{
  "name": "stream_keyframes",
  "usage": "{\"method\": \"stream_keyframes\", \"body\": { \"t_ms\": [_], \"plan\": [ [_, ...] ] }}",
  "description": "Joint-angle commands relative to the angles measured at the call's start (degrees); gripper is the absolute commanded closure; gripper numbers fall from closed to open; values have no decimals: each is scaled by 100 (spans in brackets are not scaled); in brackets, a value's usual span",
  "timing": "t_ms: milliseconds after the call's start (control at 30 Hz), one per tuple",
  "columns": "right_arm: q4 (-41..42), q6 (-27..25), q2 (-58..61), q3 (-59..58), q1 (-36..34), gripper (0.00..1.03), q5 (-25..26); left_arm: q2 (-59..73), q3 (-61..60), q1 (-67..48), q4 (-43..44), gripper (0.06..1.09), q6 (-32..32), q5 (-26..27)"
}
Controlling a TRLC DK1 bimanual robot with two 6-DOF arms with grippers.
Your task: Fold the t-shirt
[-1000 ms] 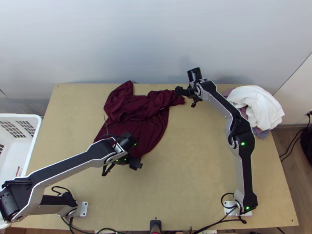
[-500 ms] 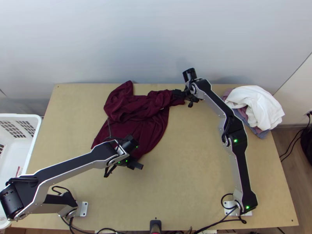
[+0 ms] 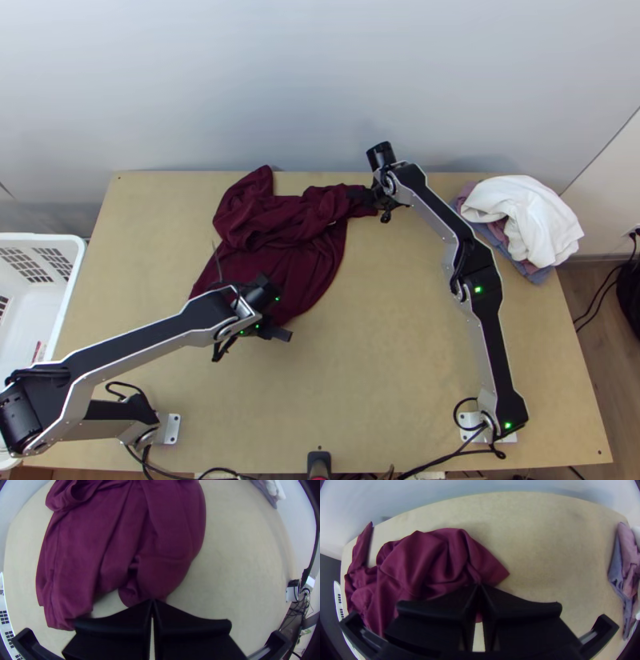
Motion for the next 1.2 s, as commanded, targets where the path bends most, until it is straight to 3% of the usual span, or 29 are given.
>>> {"method": "stream_keyframes", "body": {
  "t_ms": [0,267,633,833,1167],
  "plan": [
    [-125,-163,-85,27,2,100,136,-271,-16,332,23,104,64,-61],
    [-301,-137,-920,-34,-130,100,321,-886,476,1510,-241,104,205,-70],
    [-301,-163,-2625,-280,-235,100,382,-1282,2664,3224,-996,104,363,-96],
    [-301,-330,-3416,-219,-244,100,795,-1185,4106,3857,-1374,104,433,-88],
    [-196,-1157,-4822,-219,-121,100,1727,-1053,5987,4648,-1524,105,398,-96]
  ]
}}
